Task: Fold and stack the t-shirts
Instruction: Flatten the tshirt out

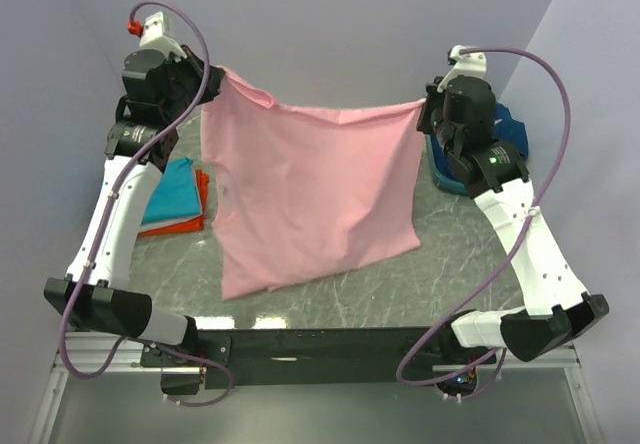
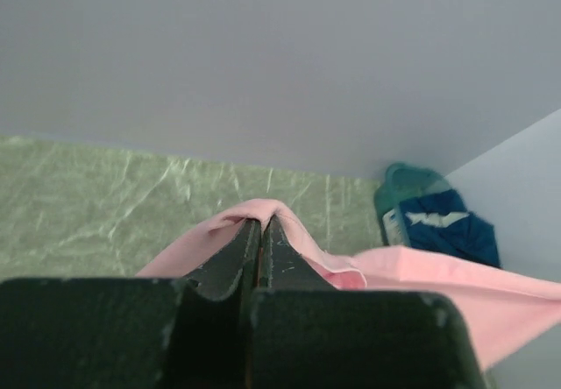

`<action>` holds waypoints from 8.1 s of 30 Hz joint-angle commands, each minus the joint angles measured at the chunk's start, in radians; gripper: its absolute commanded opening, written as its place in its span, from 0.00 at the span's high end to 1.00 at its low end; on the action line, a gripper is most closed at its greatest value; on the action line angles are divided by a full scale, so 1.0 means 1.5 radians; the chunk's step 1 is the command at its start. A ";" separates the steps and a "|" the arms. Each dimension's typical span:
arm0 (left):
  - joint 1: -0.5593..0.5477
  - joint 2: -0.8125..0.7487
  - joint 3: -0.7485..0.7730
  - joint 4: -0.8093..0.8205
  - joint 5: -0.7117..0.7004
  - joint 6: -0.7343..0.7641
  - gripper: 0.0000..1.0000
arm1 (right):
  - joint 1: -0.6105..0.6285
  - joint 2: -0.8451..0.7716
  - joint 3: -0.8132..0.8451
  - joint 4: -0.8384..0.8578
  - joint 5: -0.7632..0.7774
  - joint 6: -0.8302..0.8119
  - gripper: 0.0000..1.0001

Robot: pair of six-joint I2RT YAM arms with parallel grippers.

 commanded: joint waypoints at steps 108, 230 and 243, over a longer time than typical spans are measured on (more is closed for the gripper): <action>-0.029 0.441 -0.238 0.073 0.137 -0.084 0.11 | -0.044 0.342 -0.347 0.127 -0.360 0.206 0.46; -0.029 0.051 -0.316 -0.186 -0.101 -0.053 0.43 | 0.043 0.464 -0.129 -0.035 -0.338 0.193 0.48; -0.029 -0.135 -0.599 -0.168 -0.064 -0.104 0.34 | 0.001 0.469 -0.155 -0.033 -0.311 0.195 0.48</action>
